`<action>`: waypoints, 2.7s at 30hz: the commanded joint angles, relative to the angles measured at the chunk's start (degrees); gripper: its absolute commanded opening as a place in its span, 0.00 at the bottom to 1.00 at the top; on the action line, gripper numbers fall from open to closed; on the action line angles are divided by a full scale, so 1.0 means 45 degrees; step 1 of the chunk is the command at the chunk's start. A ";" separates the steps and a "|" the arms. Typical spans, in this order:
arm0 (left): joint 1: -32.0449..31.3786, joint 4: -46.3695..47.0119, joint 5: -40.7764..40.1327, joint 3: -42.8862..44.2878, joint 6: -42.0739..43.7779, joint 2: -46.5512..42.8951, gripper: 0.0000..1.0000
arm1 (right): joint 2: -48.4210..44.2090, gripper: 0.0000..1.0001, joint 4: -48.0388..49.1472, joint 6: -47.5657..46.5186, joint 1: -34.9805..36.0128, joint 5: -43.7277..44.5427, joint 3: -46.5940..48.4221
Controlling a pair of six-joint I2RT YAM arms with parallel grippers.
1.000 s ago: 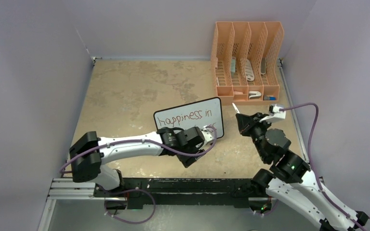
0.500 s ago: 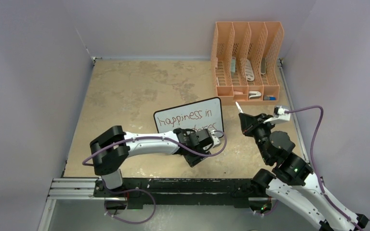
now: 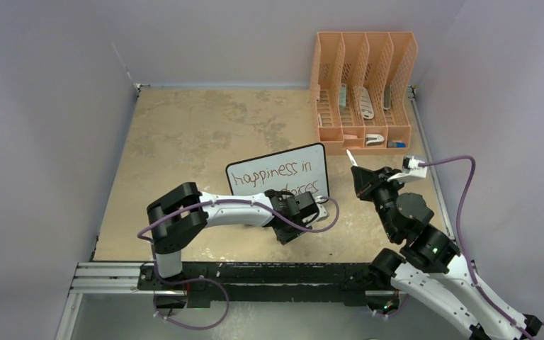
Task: Write a sentence on the whiteboard
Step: Close the whiteboard marker at the center of the board.
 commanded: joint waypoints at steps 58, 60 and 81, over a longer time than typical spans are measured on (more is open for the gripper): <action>0.7424 0.8712 0.1786 -0.3007 -1.1839 -0.9821 0.00 | 0.2342 0.00 0.9669 -0.4896 0.0001 -0.5275 -0.1477; 0.7596 0.9595 0.1681 -0.3802 -1.3100 -1.0023 0.00 | 0.2359 0.00 1.0532 -0.4954 0.0018 -0.5658 -0.1809; 0.8106 0.9358 0.5353 -0.2548 -0.4583 -1.0118 0.00 | 0.2839 0.00 0.7912 -0.5081 0.0469 -0.6379 -0.0172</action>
